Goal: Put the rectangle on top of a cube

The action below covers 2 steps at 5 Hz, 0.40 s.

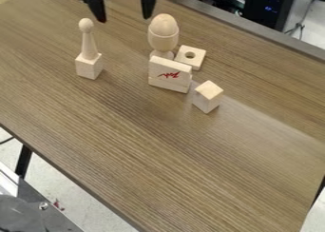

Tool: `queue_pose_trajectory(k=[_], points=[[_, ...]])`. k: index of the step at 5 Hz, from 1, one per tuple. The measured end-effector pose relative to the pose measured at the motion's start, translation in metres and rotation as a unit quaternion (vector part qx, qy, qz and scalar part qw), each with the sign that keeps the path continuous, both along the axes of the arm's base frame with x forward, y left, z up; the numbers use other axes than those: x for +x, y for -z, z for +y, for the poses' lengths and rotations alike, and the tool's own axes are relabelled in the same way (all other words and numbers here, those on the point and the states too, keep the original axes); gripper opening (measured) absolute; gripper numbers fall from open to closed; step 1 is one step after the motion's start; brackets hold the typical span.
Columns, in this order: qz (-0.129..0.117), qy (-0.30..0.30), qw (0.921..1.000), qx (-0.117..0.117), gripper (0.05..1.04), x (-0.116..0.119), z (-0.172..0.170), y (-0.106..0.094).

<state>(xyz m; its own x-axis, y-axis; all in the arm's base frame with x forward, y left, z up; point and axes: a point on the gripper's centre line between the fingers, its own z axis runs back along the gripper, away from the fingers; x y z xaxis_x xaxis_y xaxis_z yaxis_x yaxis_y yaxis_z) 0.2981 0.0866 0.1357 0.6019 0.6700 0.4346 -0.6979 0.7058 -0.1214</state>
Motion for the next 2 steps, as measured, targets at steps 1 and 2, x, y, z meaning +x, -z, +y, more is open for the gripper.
queue_pose_trajectory(k=[1,2], points=[[0.013,-0.018,0.9988,-0.044,0.999,0.012,-0.009,0.009],[0.028,-0.056,0.9951,-0.077,0.999,0.014,-0.019,0.022]])
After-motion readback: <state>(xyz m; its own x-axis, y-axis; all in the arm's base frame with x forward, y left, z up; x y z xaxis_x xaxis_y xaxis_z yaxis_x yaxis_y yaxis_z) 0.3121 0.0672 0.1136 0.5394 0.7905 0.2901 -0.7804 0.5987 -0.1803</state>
